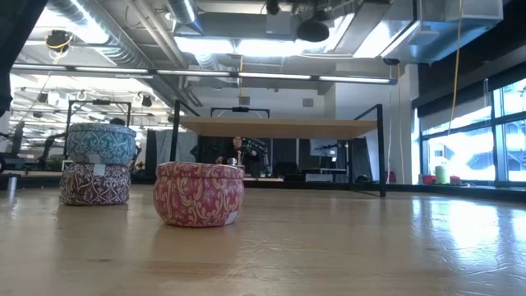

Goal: Pick & Place candle stick holders
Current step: Put the black candle holder on the shelf

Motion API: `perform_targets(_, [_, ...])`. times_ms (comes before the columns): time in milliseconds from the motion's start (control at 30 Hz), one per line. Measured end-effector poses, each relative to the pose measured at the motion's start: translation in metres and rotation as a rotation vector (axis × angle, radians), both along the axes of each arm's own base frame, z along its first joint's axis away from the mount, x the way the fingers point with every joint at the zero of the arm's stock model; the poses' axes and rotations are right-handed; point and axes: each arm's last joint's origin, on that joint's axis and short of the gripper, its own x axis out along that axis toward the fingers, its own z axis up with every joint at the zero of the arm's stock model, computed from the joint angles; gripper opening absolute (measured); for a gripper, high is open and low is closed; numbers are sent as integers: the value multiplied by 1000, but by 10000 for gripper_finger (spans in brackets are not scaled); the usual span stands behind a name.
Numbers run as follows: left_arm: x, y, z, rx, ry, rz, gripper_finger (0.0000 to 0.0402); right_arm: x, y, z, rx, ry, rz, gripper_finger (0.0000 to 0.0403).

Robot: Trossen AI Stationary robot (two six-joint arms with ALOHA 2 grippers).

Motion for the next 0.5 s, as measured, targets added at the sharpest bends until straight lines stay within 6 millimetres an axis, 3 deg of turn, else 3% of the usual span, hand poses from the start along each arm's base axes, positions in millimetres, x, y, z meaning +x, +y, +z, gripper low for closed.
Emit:
perform_targets(133, [-7, 28, -10, -24, -14, -72, 8, 0, -3, -1, 16, 2, -74, 18])
perform_targets(300, [-13, 64, -44, -126, -85, -219, 8, 11, -6, -8, 60, -37, -199, 18])
perform_targets(433, [-20, 84, -72, -148, -179, -292, 8, 22, -10, -14, 93, -64, -244, 18])
perform_targets(500, [-24, 89, -74, -113, -219, -359, 8, 31, -9, -25, 108, -40, -234, 18])
